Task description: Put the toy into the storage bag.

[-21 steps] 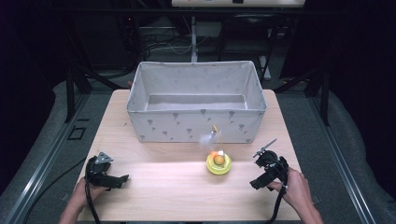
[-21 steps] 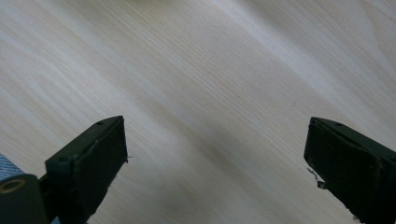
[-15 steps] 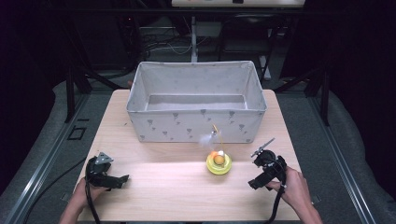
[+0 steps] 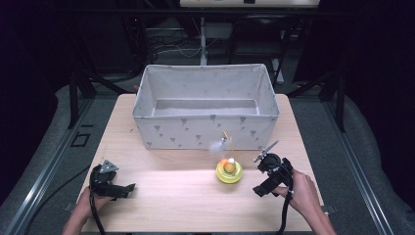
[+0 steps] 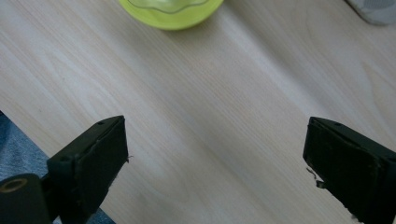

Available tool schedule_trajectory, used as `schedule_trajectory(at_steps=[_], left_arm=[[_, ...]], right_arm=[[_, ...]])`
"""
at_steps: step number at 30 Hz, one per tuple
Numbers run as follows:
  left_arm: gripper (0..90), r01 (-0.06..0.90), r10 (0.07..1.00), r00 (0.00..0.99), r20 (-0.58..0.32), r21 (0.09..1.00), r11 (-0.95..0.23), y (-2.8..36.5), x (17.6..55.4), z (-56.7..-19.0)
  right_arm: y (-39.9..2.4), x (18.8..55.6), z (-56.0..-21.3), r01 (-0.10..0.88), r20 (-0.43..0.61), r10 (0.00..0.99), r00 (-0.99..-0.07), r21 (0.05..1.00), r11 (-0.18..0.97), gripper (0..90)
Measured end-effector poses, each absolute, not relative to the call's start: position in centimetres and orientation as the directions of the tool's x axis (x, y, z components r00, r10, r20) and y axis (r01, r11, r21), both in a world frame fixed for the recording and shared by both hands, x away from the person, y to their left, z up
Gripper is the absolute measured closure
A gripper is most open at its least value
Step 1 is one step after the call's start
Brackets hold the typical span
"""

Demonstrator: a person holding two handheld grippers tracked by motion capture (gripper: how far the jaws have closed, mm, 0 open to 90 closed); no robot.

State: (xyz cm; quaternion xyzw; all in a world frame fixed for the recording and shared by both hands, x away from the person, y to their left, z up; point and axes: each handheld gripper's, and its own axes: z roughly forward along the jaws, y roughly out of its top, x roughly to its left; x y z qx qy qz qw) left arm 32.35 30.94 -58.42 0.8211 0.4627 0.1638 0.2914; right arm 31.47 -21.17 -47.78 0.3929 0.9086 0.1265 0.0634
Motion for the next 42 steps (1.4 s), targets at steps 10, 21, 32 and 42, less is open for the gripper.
schedule_trajectory(at_steps=[10, 21, 32, 42], left_arm=[[0.0, 0.664, 0.855, 0.518, 0.0, 0.63, -0.402, 30.9, 32.3, -58.4], [0.0, 0.665, 0.855, 0.519, 0.0, 0.628, -0.404, 30.9, 32.3, -58.4], [0.0, 0.667, 0.856, 0.518, 0.0, 0.626, -0.403, 30.9, 32.3, -58.4], [0.0, 0.666, 0.856, 0.518, -0.001, 0.628, -0.402, 30.9, 32.2, -58.4]], right_arm=[[-19.7, 32.1, -46.8, 0.665, -0.019, 0.698, -0.715, 0.289, 0.689, 7.7], [-17.7, 33.0, -45.0, 0.617, -0.035, 0.661, -0.749, 0.324, 0.717, 8.6], [-16.1, 33.9, -43.5, 0.588, -0.029, 0.634, -0.773, 0.342, 0.733, 2.7], [-15.1, 34.9, -42.8, 0.584, -0.018, 0.63, -0.777, 0.353, 0.731, 0.0]])
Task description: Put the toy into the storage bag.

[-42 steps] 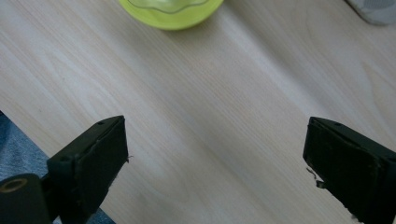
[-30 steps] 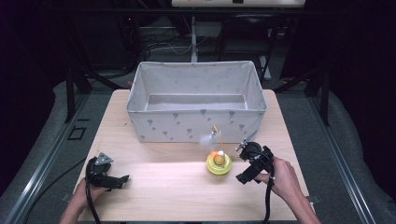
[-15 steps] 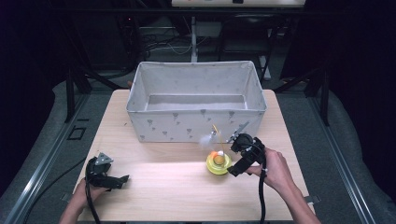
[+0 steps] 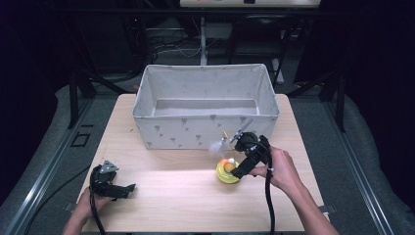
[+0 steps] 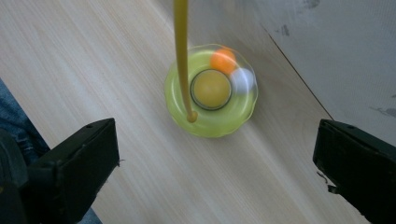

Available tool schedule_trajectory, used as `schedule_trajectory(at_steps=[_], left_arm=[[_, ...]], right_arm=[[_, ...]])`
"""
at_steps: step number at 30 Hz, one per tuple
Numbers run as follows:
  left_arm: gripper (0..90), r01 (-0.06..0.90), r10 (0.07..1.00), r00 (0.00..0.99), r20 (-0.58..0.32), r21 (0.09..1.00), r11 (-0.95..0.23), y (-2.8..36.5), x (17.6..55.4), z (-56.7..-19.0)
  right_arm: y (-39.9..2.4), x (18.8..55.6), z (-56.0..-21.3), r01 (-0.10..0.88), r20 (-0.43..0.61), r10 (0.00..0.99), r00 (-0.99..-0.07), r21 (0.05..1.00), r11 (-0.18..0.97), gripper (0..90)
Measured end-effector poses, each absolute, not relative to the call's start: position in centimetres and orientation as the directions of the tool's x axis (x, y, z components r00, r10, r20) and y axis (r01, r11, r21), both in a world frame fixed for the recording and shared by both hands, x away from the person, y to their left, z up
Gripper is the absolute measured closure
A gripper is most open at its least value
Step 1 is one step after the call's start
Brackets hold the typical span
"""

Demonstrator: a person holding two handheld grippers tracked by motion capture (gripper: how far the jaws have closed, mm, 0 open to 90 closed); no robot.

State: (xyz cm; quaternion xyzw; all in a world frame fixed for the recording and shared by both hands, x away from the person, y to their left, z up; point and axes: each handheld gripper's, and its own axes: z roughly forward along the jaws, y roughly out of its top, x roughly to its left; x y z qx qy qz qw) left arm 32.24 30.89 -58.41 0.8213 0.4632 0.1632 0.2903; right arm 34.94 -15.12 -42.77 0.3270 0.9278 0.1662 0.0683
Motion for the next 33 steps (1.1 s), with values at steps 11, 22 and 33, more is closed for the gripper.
schedule_trajectory(at_steps=[11, 22, 33], left_arm=[[0.0, 0.665, 0.856, 0.517, -0.001, 0.63, -0.402, 30.9, 32.2, -58.4], [0.0, 0.665, 0.856, 0.517, 0.0, 0.63, -0.402, 30.9, 32.2, -58.4], [0.0, 0.664, 0.856, 0.517, 0.0, 0.631, -0.401, 30.9, 32.2, -58.4]], right_arm=[[-13.8, 35.9, -41.8, 0.564, -0.016, 0.607, -0.794, 0.35, 0.747, 25.6], [-12.9, 36.4, -41.2, 0.534, -0.043, 0.572, -0.819, 0.307, 0.787, 49.4], [-12.3, 36.7, -41.4, 0.525, -0.036, 0.553, -0.832, 0.27, 0.807, 66.9]])
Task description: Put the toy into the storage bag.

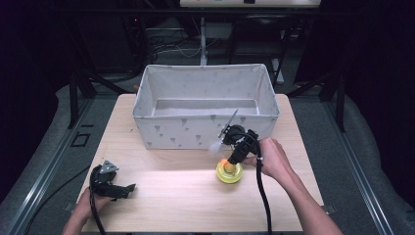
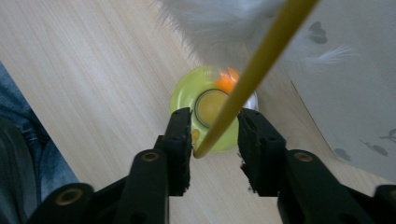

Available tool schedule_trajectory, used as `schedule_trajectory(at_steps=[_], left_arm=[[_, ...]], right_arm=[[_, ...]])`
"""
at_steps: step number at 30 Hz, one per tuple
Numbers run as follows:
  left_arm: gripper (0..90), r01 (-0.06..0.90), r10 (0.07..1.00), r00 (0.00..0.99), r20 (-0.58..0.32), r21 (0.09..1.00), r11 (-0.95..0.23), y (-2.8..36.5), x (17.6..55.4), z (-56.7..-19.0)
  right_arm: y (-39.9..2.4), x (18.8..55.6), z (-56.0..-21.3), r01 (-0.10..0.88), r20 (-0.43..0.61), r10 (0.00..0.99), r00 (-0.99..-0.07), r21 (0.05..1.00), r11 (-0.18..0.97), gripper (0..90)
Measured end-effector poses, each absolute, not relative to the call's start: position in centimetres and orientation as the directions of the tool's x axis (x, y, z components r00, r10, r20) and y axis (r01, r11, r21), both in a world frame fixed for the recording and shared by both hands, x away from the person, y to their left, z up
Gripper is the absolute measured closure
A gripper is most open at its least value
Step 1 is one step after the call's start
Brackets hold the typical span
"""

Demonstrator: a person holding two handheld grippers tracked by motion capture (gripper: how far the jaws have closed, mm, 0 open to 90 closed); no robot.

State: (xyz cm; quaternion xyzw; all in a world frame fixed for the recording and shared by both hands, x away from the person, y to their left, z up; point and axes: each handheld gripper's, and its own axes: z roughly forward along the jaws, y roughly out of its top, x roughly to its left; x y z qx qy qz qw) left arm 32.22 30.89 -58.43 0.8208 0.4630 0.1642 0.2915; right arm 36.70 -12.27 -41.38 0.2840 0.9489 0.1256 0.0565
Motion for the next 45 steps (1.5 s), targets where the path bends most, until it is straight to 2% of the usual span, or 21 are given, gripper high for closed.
schedule_trajectory(at_steps=[1, 17, 45], left_arm=[[0.0, 0.664, 0.856, 0.518, 0.0, 0.631, -0.401, 30.9, 32.2, -58.4], [0.0, 0.663, 0.856, 0.518, 0.0, 0.632, -0.401, 30.9, 32.2, -58.4], [0.0, 0.662, 0.854, 0.52, -0.001, 0.633, -0.402, 30.9, 32.2, -58.4]], right_arm=[[-12.2, 36.7, -41.4, 0.527, -0.039, 0.555, -0.831, 0.264, 0.808, 70.6], [-12.1, 36.9, -40.8, 0.519, -0.03, 0.546, -0.837, 0.27, 0.811, 87.1], [-11.4, 36.0, -38.9, 0.472, -0.066, 0.513, -0.856, 0.305, 0.827, 87.9]])
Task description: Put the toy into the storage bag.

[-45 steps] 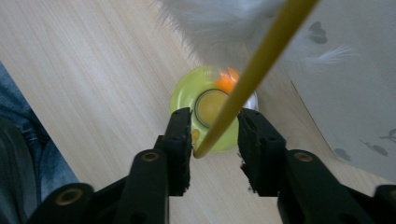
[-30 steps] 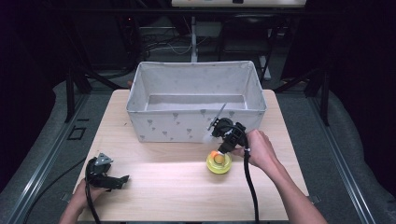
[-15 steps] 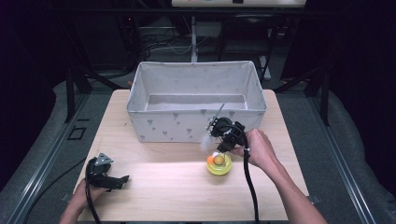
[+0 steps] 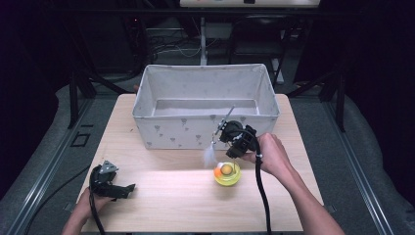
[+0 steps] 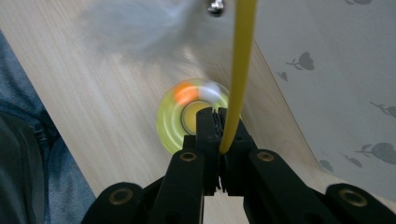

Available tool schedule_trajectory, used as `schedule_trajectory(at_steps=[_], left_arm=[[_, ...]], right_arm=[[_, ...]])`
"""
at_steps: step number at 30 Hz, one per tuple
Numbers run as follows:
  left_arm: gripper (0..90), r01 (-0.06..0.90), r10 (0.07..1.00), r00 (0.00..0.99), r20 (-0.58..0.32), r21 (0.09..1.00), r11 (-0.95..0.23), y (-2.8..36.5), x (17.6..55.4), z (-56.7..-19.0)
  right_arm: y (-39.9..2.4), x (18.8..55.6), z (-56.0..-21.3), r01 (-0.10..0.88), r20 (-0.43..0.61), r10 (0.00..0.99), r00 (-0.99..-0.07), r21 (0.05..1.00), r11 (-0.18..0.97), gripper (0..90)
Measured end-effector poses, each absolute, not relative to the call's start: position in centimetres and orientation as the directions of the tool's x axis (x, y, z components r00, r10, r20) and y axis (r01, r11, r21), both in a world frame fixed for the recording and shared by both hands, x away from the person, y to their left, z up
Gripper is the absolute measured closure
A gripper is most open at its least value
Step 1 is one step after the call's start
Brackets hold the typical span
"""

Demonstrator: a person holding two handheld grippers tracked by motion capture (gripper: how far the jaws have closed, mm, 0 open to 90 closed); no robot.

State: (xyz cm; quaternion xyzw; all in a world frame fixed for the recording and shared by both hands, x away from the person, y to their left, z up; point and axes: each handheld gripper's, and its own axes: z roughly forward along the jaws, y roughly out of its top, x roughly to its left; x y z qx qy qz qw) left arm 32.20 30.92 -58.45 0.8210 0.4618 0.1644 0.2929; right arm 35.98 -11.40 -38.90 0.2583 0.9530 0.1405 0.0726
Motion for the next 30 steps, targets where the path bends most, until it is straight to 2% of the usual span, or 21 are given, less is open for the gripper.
schedule_trajectory(at_steps=[11, 30], left_arm=[[0.0, 0.662, 0.857, 0.515, -0.001, 0.636, -0.397, 30.9, 32.1, -58.5], [0.0, 0.659, 0.856, 0.517, -0.003, 0.639, -0.396, 30.7, 32.2, -58.5]], right_arm=[[-11.5, 36.0, -37.8, 0.469, -0.062, 0.514, -0.856, 0.325, 0.821, 87.9], [-12.2, 36.0, -34.0, 0.46, -0.086, 0.521, -0.849, 0.365, 0.81, 88.0]])
